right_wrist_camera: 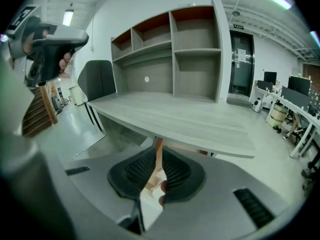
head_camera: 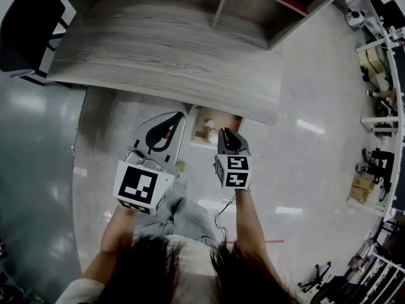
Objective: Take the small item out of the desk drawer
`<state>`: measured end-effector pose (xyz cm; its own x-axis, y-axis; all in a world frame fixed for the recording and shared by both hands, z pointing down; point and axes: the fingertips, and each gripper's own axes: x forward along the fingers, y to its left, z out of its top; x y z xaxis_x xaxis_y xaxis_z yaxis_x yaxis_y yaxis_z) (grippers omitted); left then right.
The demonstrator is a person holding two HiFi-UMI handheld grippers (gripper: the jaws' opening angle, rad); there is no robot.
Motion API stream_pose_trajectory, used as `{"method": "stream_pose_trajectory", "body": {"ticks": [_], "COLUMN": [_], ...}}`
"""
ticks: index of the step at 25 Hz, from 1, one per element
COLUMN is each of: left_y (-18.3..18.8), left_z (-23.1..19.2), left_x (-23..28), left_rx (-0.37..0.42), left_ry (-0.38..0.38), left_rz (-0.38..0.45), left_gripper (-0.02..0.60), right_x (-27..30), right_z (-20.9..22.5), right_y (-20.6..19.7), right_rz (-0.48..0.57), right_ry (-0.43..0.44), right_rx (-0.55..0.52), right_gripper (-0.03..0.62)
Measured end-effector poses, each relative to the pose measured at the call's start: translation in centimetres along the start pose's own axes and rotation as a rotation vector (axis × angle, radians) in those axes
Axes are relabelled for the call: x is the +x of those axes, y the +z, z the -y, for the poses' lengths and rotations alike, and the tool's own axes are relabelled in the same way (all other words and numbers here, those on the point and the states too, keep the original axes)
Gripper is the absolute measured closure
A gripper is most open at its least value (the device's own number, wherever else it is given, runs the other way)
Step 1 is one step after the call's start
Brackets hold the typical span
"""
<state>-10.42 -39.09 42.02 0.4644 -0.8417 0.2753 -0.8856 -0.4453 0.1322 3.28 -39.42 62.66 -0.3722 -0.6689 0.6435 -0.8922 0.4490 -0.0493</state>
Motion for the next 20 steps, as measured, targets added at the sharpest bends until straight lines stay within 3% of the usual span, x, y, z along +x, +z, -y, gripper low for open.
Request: {"method": "stream_pose_trajectory", "body": {"ticks": [20], "left_y": [-3.4], "left_z": [-3.2], "left_x": [0.6], "left_rx": [-0.022], "left_ry": [0.027], "left_rz": [-0.062], "left_gripper": [0.569], "right_x": [6.7], "right_z": [-0.2], "right_y": [-8.3], "right_rz": [-0.255], "right_ry": [0.033], "right_rx": [0.008], "right_gripper": [0.479]}}
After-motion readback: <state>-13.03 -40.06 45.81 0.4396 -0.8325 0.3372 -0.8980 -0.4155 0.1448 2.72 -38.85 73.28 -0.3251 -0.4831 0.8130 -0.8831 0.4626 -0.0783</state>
